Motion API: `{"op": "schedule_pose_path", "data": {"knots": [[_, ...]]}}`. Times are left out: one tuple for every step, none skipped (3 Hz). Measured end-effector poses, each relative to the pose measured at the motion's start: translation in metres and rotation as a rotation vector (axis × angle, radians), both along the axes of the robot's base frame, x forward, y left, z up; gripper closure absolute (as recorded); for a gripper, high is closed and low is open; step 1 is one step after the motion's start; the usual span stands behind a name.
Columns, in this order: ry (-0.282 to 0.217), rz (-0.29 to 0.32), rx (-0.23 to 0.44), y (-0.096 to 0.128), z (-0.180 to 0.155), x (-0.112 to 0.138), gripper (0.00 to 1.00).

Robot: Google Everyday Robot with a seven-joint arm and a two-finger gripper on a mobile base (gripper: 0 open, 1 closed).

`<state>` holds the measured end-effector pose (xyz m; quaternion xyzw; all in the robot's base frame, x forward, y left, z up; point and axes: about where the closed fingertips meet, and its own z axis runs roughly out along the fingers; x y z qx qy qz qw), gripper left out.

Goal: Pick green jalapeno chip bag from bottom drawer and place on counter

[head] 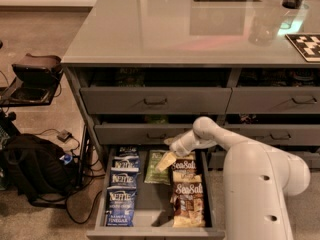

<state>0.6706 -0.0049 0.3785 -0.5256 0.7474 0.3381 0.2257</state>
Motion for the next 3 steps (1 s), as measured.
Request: {"op": "schedule_pose_path", "data": {"knots": [[-0.003,-0.020,0.006,0.013,-0.022,0.006,0.00],[0.015,-0.061,0.025,0.023,-0.060,0.017,0.00],[0.020,-0.136,-0.025,0.024,-0.085,0.025,0.00]]}}
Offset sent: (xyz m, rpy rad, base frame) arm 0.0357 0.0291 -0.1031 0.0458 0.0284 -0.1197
